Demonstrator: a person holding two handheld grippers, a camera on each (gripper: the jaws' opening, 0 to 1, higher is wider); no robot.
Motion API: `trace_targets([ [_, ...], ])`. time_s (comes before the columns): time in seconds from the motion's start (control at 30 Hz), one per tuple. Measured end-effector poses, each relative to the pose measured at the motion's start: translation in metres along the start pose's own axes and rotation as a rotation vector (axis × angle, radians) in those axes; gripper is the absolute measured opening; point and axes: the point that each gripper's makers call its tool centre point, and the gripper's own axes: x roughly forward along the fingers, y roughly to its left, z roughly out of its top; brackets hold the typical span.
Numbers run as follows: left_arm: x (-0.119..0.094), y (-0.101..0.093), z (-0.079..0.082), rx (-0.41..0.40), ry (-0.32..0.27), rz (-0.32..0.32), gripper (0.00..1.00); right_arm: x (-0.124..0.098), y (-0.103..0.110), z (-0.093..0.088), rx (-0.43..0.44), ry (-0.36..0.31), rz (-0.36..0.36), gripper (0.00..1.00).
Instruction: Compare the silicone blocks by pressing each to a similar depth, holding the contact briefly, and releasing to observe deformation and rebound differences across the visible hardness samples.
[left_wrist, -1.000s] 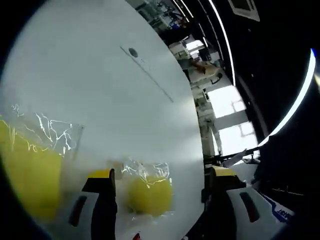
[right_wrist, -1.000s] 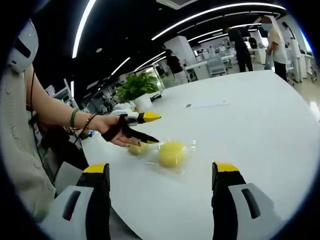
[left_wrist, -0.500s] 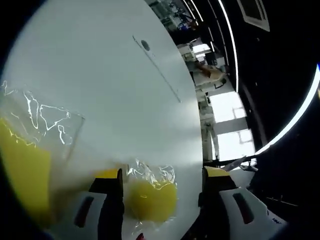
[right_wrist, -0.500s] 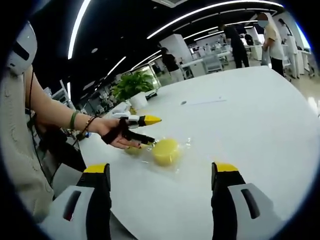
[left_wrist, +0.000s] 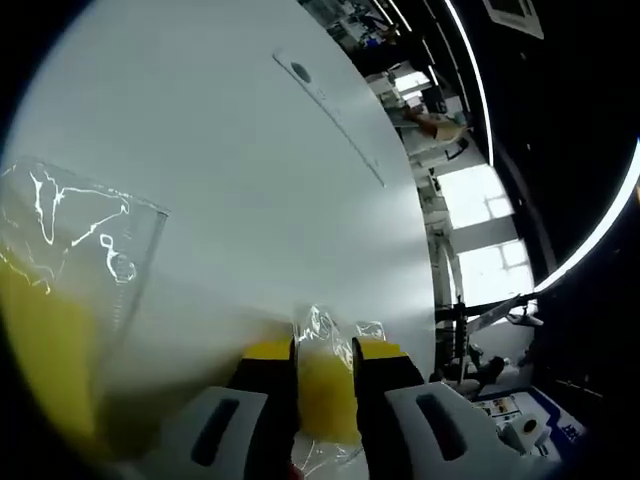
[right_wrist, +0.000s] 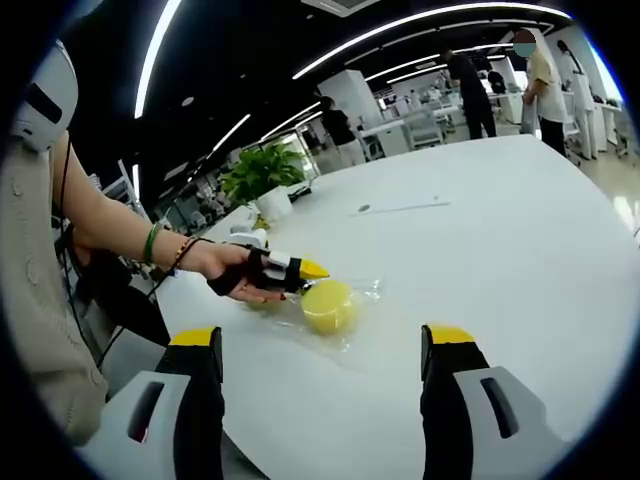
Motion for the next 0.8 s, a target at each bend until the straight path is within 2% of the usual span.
trace_targets([
  [0.07, 0.003, -0.001, 0.005, -0.034, -0.031, -0.017, 0.14, 0.001, 0.002, 0.0, -0.013, 0.003, 0.005, 0.74],
  [0.2, 0.005, 0.002, 0.005, -0.036, -0.037, -0.005, 0.07, 0.001, 0.004, 0.002, -0.025, 0.002, 0.007, 0.73],
  [0.27, 0.007, -0.004, 0.005, -0.017, -0.042, -0.031, 0.0, 0.001, 0.004, 0.003, -0.024, -0.003, 0.007, 0.73],
  [0.33, 0.009, -0.007, 0.006, 0.002, -0.039, -0.032, 0.0, 0.001, 0.003, 0.003, -0.025, -0.002, 0.003, 0.73],
  [0.37, 0.009, -0.006, 0.007, 0.044, -0.034, -0.031, 0.0, 0.001, 0.003, 0.003, -0.026, -0.002, 0.002, 0.73],
  [0.43, 0.01, -0.008, 0.007, 0.049, -0.034, -0.028, 0.0, 0.0, 0.002, 0.002, -0.027, 0.006, 0.002, 0.73],
  [0.57, 0.01, -0.013, 0.007, 0.171, -0.023, -0.017, 0.0, -0.001, 0.003, 0.003, -0.028, 0.002, -0.002, 0.73],
  [0.7, 0.009, -0.026, 0.011, 0.295, -0.051, -0.01, 0.0, -0.002, 0.003, 0.004, -0.035, 0.003, -0.004, 0.73],
  [0.77, 0.007, -0.038, 0.012, 0.42, -0.07, -0.015, 0.0, -0.003, 0.004, 0.004, -0.038, 0.003, -0.004, 0.73],
  [0.8, 0.006, -0.04, 0.012, 0.457, -0.067, -0.011, 0.0, -0.004, 0.004, 0.005, -0.04, 0.002, -0.005, 0.73],
])
